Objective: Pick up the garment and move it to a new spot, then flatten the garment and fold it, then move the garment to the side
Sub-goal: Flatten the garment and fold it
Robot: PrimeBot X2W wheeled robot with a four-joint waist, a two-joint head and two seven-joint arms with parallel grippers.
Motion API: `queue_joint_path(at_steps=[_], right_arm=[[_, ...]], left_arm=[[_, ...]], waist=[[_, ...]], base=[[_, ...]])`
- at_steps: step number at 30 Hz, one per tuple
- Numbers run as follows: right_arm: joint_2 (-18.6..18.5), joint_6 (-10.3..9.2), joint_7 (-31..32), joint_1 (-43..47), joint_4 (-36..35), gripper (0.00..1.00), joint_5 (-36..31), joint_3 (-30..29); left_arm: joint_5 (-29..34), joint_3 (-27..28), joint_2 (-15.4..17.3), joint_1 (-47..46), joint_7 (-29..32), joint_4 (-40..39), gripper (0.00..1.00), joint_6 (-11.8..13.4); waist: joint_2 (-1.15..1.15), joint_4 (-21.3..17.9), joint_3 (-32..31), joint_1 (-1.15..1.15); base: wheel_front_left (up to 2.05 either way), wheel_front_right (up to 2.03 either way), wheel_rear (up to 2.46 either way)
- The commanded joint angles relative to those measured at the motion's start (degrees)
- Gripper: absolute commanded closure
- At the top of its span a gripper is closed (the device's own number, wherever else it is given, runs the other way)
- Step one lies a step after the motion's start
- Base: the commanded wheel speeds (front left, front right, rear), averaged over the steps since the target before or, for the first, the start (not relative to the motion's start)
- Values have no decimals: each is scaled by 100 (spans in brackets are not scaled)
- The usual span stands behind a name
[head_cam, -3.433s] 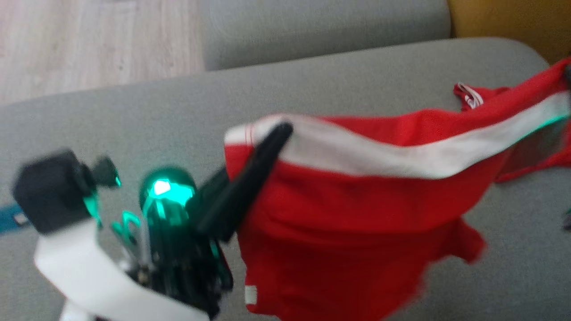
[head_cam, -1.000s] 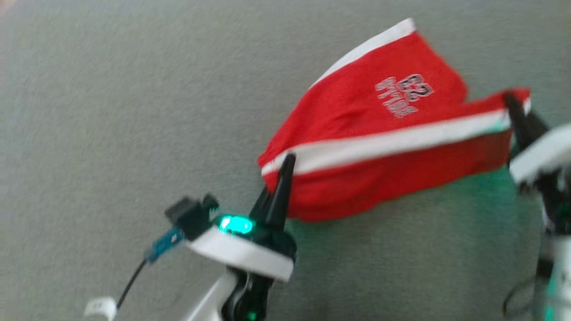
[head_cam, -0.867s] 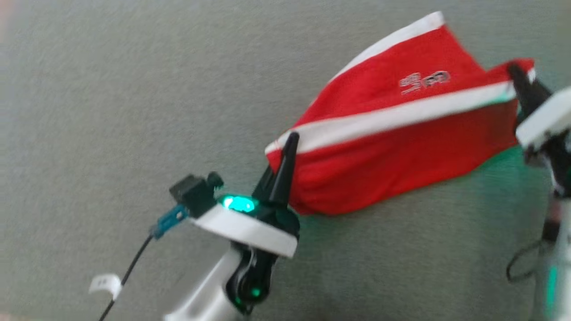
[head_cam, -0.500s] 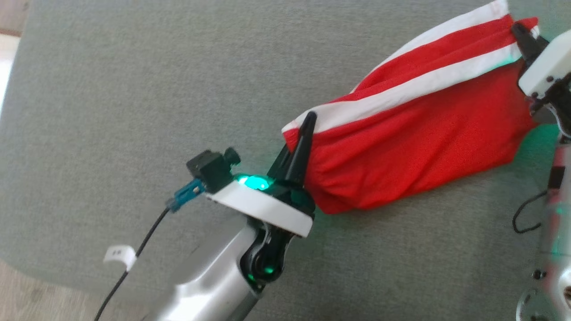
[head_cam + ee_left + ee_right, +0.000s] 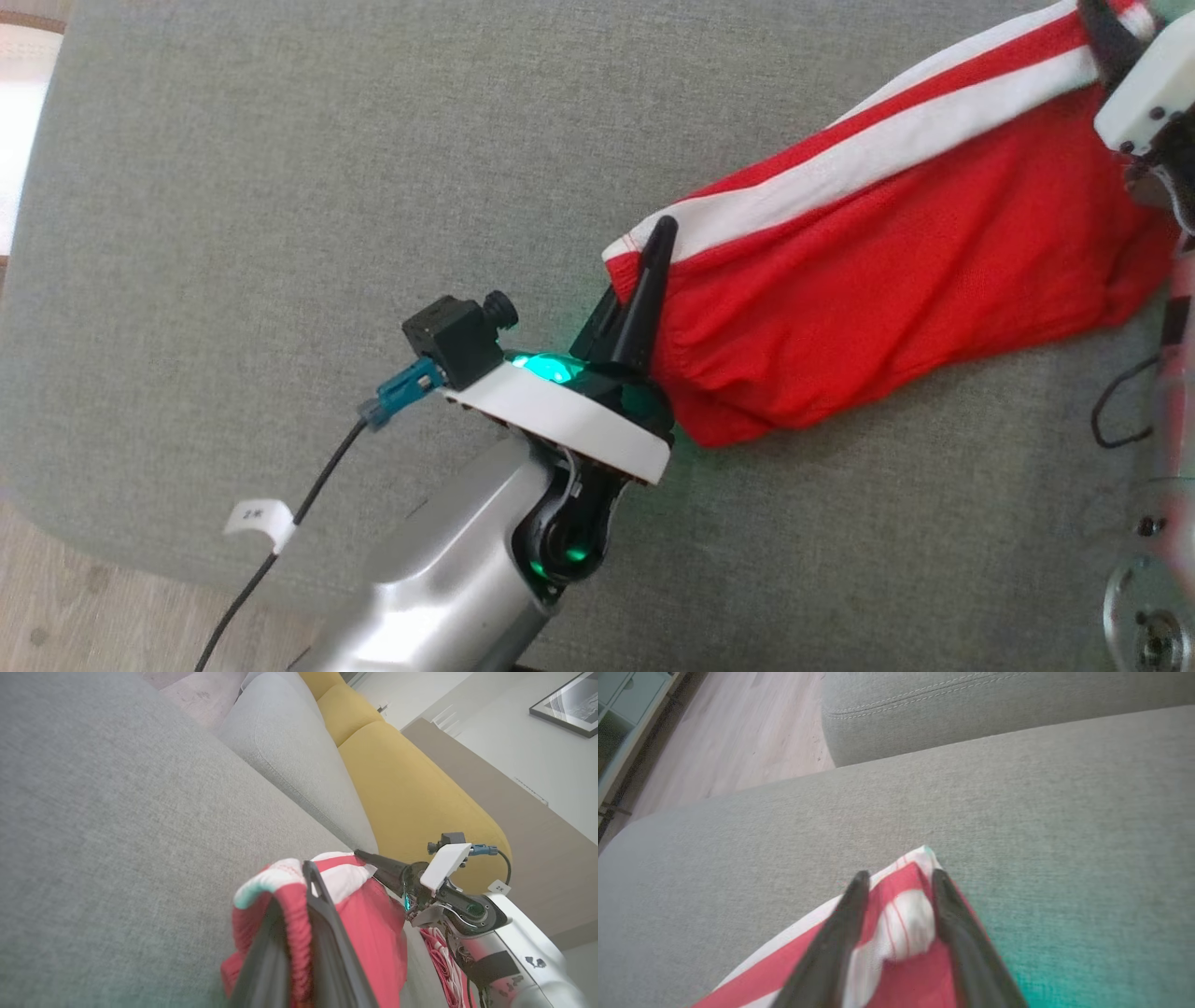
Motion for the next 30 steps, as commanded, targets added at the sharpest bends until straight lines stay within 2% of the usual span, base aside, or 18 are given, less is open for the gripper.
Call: queue_joint_path(at_steps=[1, 5, 10, 15, 19, 30], right_arm=[[-1, -4, -137, -239, -188, 0, -53, 124], [-104, -4, -543, -228, -158, 0, -44, 256], [-296, -4, -782, -75, -238, 0, 127, 531], [-690, -4, -747, 400, -442, 0, 303, 1089], [-894, -4, -616, 740, -525, 0, 443, 1309], [-931, -4, -588, 1013, 26, 0, 210, 1271]], left_arm=[[-8, 84, 22, -90, -70, -126, 0, 19], [80, 105, 22, -90, -70, -27, 0, 115], [530, 312, 22, 68, -70, -26, 0, 274], [1814, 763, 22, 437, -71, -369, 0, 441], [2434, 1012, 22, 841, -71, -620, 0, 366], [3870, 1742, 22, 1526, -71, -1460, 0, 368]], waist=[[0, -6, 8, -1], [0, -57, -10, -1], [0, -124, -80, -1], [0, -222, -187, -1], [0, -231, -230, -1], [0, -5, -259, -1]], base=[[0, 0, 0], [0, 0, 0], [0, 0, 0], [0, 0, 0], [0, 0, 0], [0, 0, 0]])
